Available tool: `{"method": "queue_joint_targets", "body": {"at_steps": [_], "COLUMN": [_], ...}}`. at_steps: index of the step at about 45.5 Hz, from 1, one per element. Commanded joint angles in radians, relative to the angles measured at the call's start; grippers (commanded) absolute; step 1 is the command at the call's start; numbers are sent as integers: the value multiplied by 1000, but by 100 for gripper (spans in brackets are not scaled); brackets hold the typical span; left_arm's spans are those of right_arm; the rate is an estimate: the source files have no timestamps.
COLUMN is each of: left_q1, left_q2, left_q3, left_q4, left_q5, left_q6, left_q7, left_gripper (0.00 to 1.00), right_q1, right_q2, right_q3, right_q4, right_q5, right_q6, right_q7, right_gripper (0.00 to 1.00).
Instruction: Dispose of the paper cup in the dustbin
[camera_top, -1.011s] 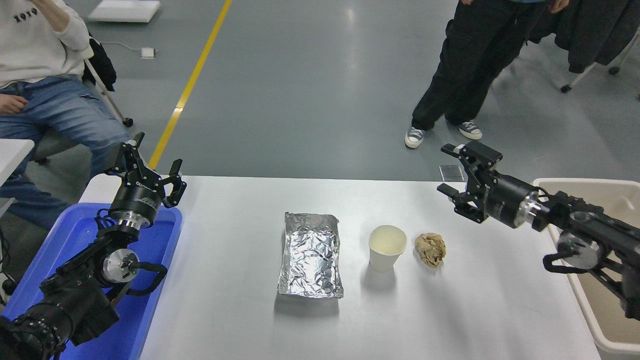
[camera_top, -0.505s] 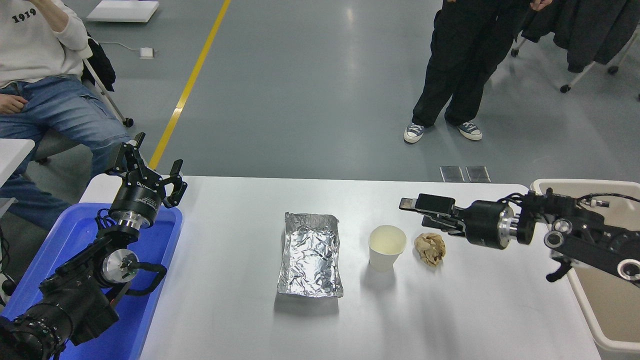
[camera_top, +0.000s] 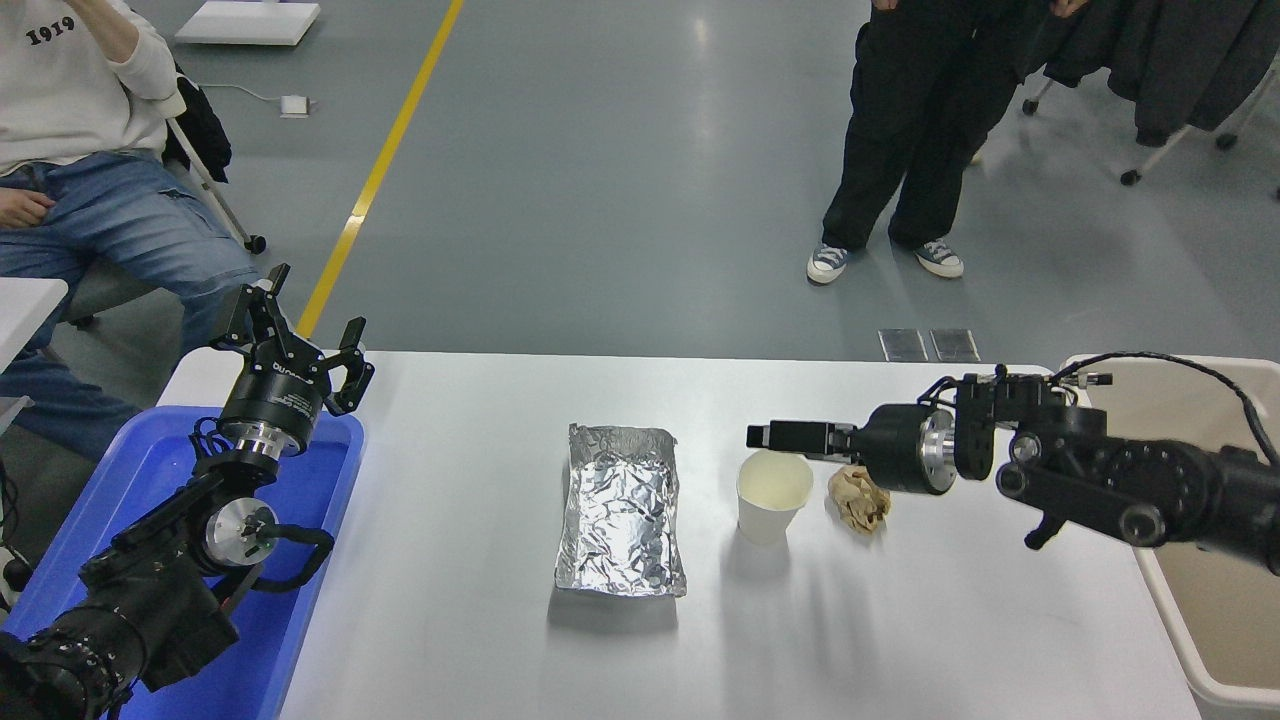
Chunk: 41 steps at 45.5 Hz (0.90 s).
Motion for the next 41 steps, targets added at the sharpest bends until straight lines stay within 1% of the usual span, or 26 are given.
{"method": "queue_joint_targets", "body": {"at_steps": [1, 16, 28, 41], "left_q1": [-1, 1, -1, 1], "left_q2": [0, 0, 0, 0], "left_q3": [0, 0, 0, 0], "left_q4": [0, 0, 0, 0], "left_q5": [0, 0, 0, 0], "left_q6": [0, 0, 0, 0], "left_q7": [1, 1, 1, 1], "left_gripper": [100, 100, 100, 100], "right_q1": [9, -8, -14, -26], "right_q2": [44, 73, 76, 113], "right_q3": [-53, -101, -99, -104], "right_q4": [-66, -121, -132, -191], "right_q5": [-60, -92, -91, -89], "right_q6": [-43, -86, -91, -91], "right_q7": [2, 5, 5, 13], "right_gripper": [99, 99, 99, 99]}}
